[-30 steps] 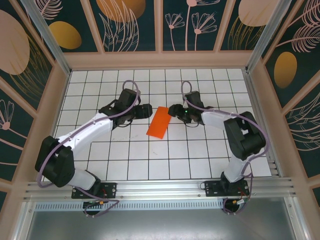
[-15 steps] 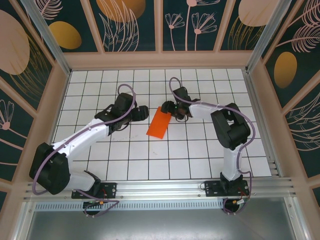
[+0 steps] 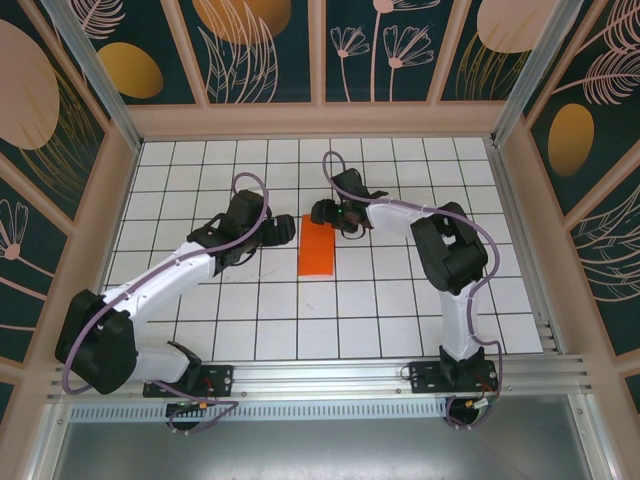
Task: Fold a paper plane with a square sheet of paper (fold left side to right side)
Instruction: Rotate the paper at the center of the table, then third fold the triangle at the center of the table.
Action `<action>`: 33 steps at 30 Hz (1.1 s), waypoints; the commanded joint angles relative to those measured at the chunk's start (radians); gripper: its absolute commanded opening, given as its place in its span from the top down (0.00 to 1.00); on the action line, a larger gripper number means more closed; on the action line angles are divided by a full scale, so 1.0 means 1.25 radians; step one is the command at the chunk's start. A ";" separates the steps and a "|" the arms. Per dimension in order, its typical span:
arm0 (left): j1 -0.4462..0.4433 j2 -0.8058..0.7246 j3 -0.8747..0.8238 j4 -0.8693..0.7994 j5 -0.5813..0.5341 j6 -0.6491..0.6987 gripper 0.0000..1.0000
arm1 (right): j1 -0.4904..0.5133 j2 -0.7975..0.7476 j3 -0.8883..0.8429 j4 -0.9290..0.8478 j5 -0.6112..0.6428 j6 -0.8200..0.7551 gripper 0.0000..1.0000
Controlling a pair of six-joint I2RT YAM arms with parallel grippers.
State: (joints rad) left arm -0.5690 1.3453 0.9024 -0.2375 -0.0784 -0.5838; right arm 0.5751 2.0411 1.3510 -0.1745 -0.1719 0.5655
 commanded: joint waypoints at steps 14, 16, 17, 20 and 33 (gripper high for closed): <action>0.100 -0.013 -0.165 0.271 0.299 -0.162 0.09 | -0.016 -0.055 -0.087 0.091 -0.188 -0.040 0.74; 0.101 -0.002 -0.167 0.278 0.306 -0.163 0.09 | -0.016 -0.040 -0.075 0.076 -0.172 -0.046 0.74; 0.101 0.006 -0.168 0.283 0.313 -0.164 0.09 | -0.016 -0.035 -0.070 0.068 -0.160 -0.049 0.74; 0.101 0.029 -0.168 0.297 0.325 -0.169 0.09 | -0.016 -0.025 -0.068 0.058 -0.141 -0.059 0.75; 0.101 0.121 -0.137 0.302 0.343 -0.166 0.11 | -0.017 -0.008 -0.085 0.044 -0.110 -0.084 0.79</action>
State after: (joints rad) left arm -0.4469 1.4689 0.7052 0.1146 0.3210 -0.7803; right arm 0.5526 2.0129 1.2396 -0.0998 -0.3317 0.4820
